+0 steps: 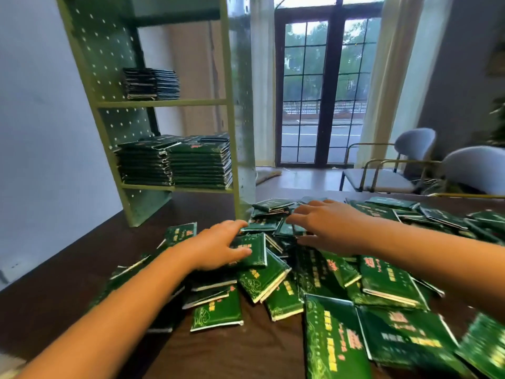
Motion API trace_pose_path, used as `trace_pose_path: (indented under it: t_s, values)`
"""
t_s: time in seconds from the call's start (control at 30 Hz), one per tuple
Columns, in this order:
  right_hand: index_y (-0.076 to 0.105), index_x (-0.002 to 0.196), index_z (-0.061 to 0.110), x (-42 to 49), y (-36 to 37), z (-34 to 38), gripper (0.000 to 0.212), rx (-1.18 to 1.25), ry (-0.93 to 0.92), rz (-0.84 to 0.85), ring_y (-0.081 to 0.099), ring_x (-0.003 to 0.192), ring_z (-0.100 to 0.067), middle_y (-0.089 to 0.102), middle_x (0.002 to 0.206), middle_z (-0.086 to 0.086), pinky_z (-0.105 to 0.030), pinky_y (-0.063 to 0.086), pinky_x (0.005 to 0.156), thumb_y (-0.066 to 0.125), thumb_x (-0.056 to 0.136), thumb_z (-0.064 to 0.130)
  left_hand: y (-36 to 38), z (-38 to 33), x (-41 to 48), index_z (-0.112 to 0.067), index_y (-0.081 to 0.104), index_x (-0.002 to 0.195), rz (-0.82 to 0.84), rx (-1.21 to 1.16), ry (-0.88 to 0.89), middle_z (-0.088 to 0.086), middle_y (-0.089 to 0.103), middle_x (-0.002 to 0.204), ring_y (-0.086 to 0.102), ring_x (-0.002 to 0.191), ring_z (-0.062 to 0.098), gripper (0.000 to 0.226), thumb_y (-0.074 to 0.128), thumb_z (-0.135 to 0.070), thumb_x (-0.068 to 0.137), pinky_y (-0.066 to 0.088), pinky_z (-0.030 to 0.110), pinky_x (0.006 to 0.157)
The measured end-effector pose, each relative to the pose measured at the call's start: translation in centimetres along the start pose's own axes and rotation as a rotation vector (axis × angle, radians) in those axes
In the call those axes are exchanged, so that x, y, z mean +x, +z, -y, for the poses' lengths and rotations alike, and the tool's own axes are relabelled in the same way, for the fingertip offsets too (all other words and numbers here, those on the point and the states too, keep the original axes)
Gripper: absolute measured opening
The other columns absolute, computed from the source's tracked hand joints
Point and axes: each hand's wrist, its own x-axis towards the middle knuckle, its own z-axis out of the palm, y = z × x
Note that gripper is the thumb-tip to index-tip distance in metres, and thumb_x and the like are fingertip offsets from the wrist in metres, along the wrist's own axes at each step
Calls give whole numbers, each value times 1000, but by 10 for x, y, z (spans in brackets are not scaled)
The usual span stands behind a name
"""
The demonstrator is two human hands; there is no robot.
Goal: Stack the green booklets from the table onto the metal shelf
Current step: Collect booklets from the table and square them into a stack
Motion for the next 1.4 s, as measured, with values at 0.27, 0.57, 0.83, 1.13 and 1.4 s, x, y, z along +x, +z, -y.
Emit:
trace_pose_path:
  t_s: [0.27, 0.57, 0.83, 1.13, 1.4]
  values:
    - [23, 146, 18, -7, 62, -4, 66, 185, 281, 20, 32, 133, -28, 35, 148, -5, -44, 37, 106, 48, 93, 48, 26, 11, 16, -21, 23, 148, 54, -99, -144, 5, 36, 151, 39, 134, 23, 98, 65, -68, 73, 34, 43, 110]
    - [42, 138, 27, -24, 78, -9, 48, 147, 242, -237, 42, 122, -22, 52, 130, 3, -35, 37, 99, 49, 94, 44, 34, -7, 18, -17, 39, 113, -317, 131, -212, 2, 58, 117, 54, 111, 23, 72, 69, -65, 69, 39, 37, 86]
    - [73, 94, 24, -75, 91, -33, 40, 116, 240, -391, 62, 71, -20, 69, 78, 8, -26, 46, 50, 87, 58, 37, 23, -59, 25, -19, 36, 97, -557, -110, -16, 0, 61, 93, 58, 88, 22, 44, 67, -47, 82, 41, 36, 75]
    - [70, 98, 28, -126, 115, -63, 38, 228, 213, -385, 61, 75, -16, 64, 81, 11, -25, 46, 49, 81, 67, 46, 48, -137, 61, -10, 60, 108, -373, -721, 9, 3, 69, 95, 66, 88, 19, 21, 60, -25, 93, 52, 29, 79]
    - [64, 121, 27, -156, 132, -82, 43, 348, 132, -383, 54, 94, -15, 66, 107, 9, -30, 48, 75, 46, 88, 49, 73, -179, 90, -6, 58, 91, -92, -1514, -305, 4, 66, 53, 63, 42, 13, 15, 51, -19, 97, 48, 19, 39]
